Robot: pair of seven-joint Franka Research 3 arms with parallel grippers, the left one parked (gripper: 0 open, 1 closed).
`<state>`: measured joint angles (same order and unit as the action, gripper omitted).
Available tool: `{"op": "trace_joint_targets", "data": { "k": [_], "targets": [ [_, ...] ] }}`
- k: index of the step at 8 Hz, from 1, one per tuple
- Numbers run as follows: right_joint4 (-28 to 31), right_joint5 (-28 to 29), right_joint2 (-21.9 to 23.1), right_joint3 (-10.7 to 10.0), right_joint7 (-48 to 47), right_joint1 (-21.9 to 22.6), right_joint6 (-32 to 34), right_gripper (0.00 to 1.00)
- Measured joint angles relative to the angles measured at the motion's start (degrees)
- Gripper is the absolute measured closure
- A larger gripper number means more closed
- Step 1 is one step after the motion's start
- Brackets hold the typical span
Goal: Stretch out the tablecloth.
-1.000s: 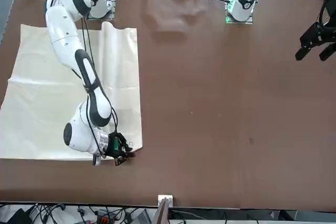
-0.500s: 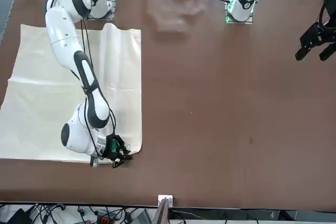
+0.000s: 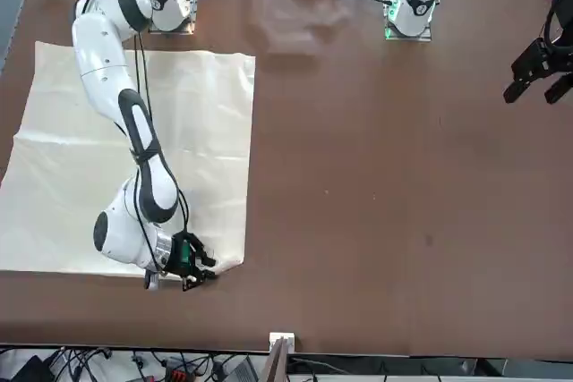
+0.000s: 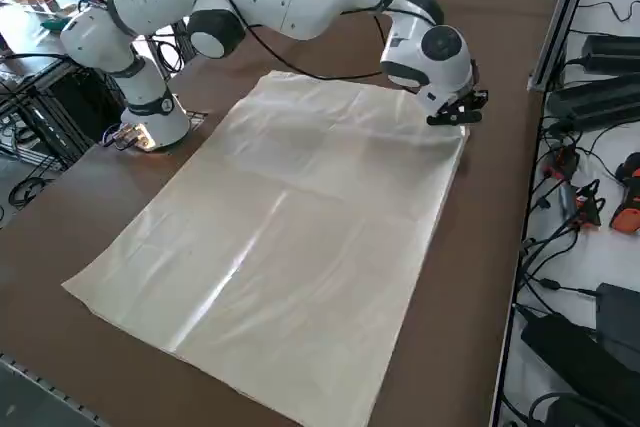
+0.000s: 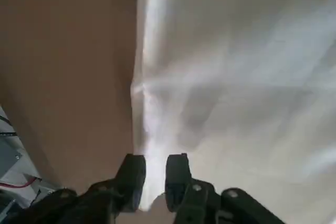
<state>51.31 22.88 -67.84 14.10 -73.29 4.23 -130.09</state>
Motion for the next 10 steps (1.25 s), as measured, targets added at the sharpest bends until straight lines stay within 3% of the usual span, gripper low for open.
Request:
{"op": "trace_joint_targets", "data": {
  "k": [3,4,7,10],
  "targets": [
    [-0.14,0.00,-0.01,0.00,0.63,0.00,0.10,0.14],
    [-0.51,0.00,0.01,0.02,1.82,0.01,0.31,0.00],
    [-3.05,-0.18,2.52,-0.49,7.24,-0.08,3.93,0.00],
    [-2.73,-6.27,8.55,-3.64,22.09,-1.99,10.47,0.00]
  ]
}}
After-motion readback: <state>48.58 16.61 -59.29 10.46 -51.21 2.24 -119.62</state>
